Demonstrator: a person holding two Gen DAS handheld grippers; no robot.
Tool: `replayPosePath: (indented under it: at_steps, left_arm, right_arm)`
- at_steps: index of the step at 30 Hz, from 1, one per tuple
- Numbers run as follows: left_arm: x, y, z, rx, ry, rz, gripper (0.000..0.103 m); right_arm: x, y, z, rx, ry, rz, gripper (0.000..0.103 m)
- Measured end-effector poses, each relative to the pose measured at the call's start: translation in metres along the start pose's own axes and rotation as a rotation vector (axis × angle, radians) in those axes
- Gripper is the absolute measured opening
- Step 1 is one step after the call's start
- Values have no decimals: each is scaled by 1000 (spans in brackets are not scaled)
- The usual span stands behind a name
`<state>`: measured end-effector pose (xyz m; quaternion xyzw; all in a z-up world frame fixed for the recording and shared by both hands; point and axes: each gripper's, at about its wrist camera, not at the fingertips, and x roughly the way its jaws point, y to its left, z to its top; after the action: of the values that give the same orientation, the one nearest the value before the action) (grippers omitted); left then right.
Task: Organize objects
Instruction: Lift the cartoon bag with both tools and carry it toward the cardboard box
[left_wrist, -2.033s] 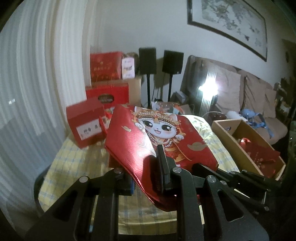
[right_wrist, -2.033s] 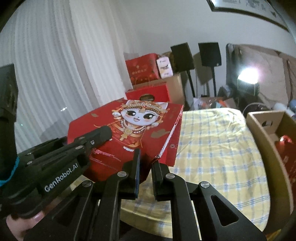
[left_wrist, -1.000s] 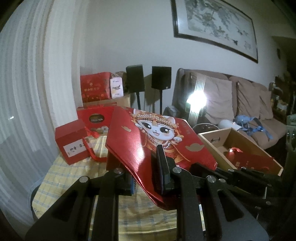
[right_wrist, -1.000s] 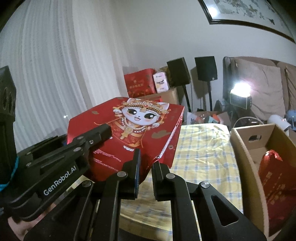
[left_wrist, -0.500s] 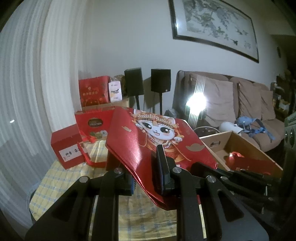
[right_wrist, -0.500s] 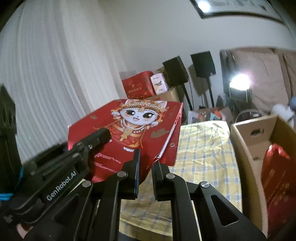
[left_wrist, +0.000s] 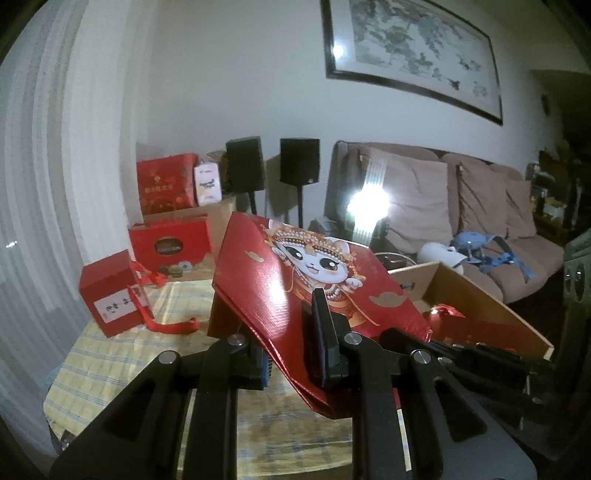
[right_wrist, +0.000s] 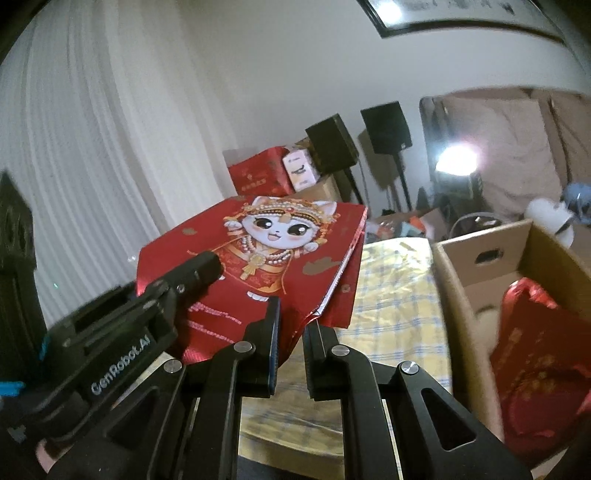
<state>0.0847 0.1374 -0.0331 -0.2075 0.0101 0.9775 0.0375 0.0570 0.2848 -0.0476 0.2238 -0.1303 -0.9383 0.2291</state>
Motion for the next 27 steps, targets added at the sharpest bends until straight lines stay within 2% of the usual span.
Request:
replayPosePath:
  at_steps: [13,27]
  left_arm:
    - [8,-13,-5,-20,11,-10,17]
    - [16,-37,0,-4,17,-72,17]
  right_arm:
    - [-1,-14,0,-25,8,-35,10]
    - [-8,-35,9,5,-17,-81,12]
